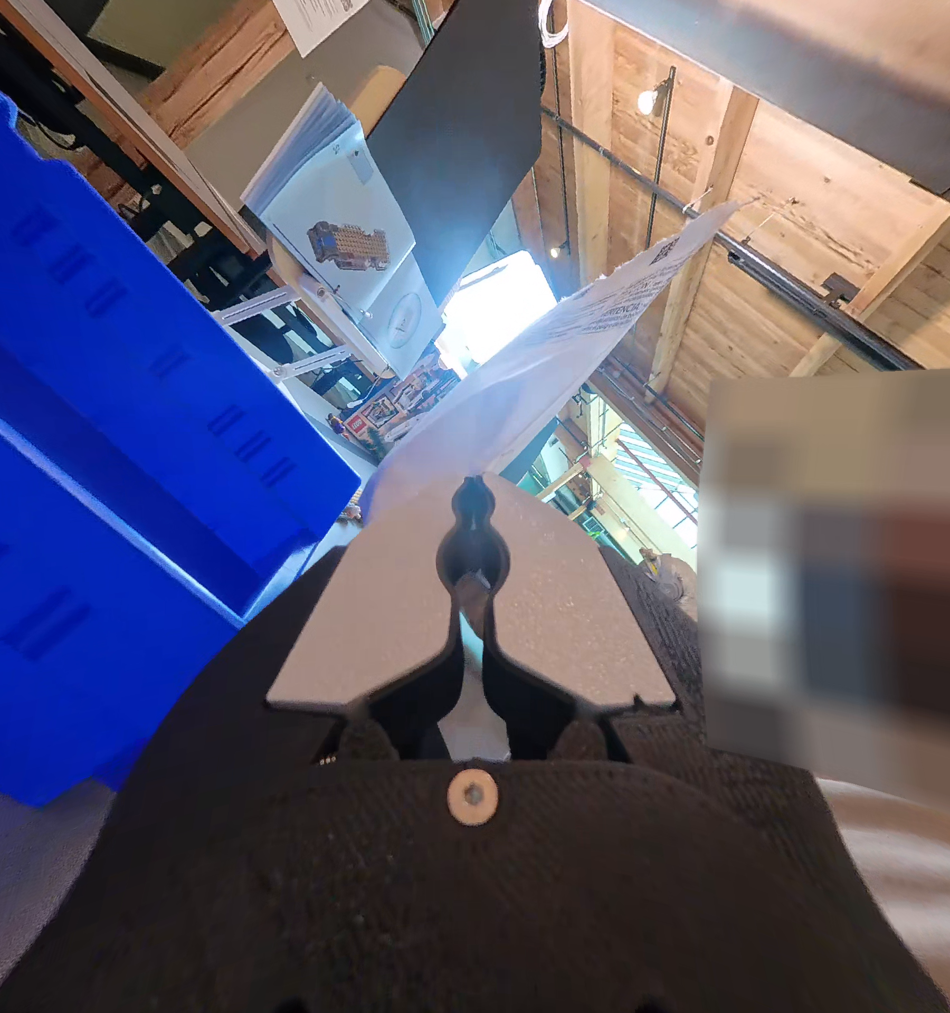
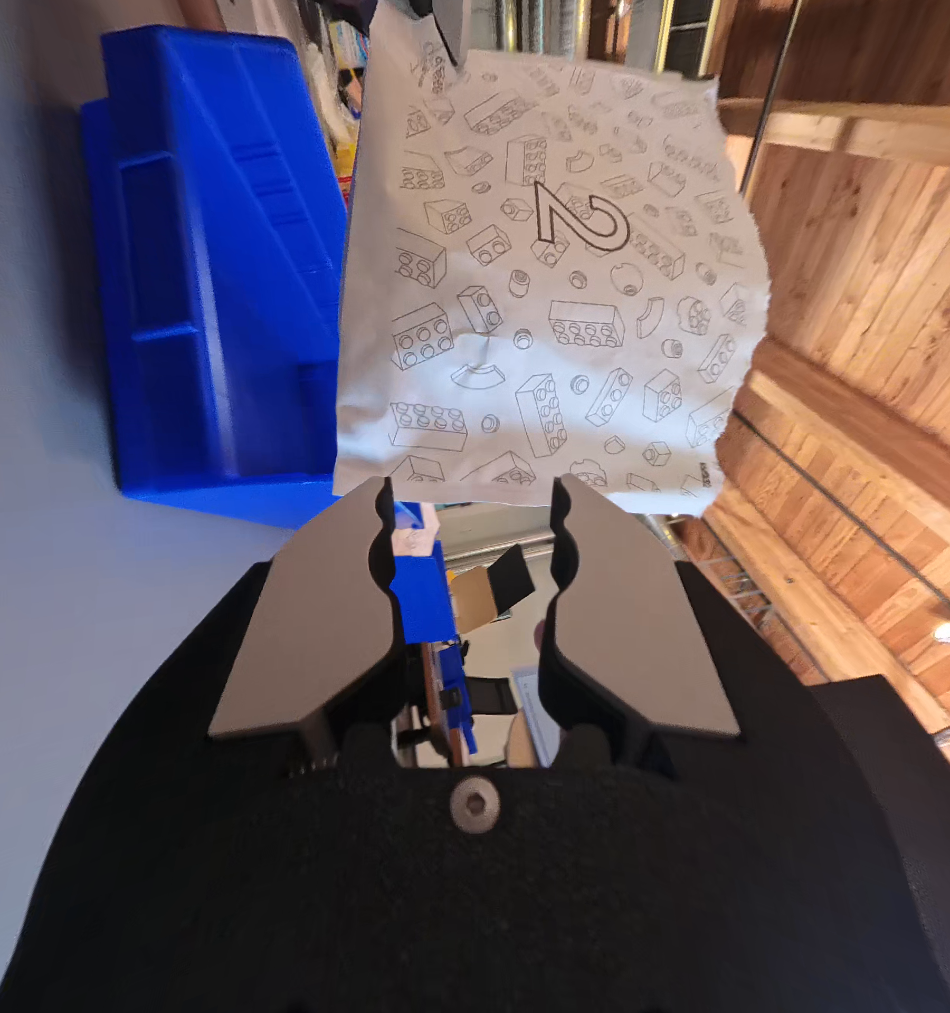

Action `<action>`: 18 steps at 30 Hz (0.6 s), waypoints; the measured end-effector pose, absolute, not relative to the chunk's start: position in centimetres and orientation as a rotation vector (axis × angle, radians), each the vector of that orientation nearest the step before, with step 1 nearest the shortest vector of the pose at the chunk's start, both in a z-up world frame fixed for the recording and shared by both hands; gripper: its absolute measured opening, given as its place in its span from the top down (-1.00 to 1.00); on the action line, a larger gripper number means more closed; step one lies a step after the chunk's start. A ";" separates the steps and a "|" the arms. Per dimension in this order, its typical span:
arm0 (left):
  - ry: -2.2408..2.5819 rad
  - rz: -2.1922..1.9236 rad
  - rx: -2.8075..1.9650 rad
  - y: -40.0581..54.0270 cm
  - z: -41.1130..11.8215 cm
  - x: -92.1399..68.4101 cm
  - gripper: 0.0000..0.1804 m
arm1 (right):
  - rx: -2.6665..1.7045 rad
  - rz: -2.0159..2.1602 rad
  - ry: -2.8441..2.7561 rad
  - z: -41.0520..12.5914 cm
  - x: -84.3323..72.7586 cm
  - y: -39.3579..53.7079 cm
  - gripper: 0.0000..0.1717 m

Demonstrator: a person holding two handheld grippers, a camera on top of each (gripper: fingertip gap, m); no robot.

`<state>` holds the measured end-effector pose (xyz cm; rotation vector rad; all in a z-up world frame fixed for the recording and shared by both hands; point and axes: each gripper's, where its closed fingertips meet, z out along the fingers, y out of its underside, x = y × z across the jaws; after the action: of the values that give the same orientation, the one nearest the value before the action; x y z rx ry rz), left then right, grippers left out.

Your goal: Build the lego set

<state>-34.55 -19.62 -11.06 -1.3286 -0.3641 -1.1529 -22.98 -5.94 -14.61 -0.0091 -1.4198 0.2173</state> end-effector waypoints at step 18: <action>0.033 -0.900 -1.564 -15.7 -14.8 -25.1 0.92 | -0.958 1.317 -1.632 -14.7 -13.4 -4.3 1.00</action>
<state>-25.14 -15.73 -14.83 -1.5639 0.0326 -0.9005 -13.42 -4.29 -14.73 -0.9576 -1.6319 1.3173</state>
